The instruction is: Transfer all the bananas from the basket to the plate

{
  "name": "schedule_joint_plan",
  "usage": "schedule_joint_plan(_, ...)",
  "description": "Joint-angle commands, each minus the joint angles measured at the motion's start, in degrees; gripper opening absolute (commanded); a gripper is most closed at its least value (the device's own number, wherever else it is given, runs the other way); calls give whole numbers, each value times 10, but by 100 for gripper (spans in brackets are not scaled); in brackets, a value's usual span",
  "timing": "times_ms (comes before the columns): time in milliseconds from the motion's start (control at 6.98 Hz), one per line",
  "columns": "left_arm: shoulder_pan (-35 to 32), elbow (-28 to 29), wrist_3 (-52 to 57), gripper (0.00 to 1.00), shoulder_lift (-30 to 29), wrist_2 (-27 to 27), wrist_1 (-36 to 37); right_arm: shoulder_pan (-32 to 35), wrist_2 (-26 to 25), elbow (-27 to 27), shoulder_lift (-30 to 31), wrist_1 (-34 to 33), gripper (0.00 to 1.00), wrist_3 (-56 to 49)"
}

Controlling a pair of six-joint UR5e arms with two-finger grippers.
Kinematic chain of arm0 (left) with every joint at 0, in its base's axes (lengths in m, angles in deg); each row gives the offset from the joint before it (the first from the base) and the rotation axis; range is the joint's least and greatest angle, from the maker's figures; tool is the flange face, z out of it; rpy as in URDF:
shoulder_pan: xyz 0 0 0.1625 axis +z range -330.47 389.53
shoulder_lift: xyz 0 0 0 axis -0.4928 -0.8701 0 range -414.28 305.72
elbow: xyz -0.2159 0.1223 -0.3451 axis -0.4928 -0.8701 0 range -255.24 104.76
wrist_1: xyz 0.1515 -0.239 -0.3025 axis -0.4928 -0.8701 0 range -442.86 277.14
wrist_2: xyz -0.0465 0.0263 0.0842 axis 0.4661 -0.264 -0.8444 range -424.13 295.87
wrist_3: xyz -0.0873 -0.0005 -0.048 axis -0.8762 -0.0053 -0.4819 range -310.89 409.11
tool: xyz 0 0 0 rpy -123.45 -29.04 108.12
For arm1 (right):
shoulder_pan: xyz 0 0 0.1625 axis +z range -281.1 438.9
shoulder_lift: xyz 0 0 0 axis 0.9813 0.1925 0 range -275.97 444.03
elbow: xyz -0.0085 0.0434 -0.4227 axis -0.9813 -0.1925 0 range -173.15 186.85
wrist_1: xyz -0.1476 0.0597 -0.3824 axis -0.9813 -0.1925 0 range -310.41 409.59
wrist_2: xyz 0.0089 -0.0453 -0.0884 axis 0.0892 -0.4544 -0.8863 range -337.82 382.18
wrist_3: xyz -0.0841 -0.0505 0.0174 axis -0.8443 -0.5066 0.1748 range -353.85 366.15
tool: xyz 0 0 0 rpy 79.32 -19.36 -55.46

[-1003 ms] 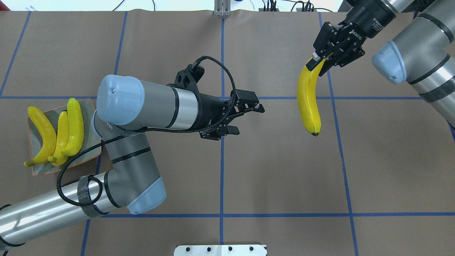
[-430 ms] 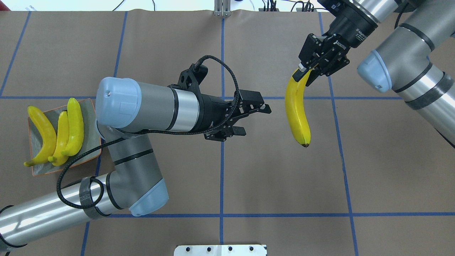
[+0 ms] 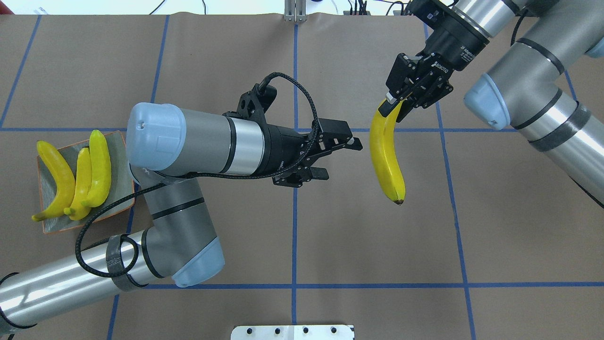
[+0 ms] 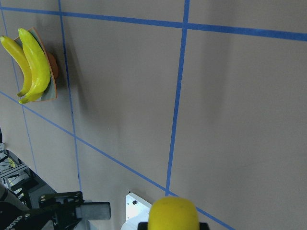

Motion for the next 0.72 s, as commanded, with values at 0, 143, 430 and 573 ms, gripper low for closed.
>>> schedule_joint_plan(0, 12, 3, 0, 100, -11, -17, 1, -5, 0, 0, -2, 15, 0, 0)
schedule_joint_plan(143, 23, 3, 0, 100, -12, -25, 1, -6, 0, -1, -4, 15, 0, 0)
schedule_joint_plan(430, 33, 7, 0, 100, -20, -42, 2, -5, 0, 0, -4, 15, 0, 0)
schedule_joint_plan(573, 37, 16, 0, 100, -29, -43, 2, -5, 0, 0, -4, 17, 0, 0)
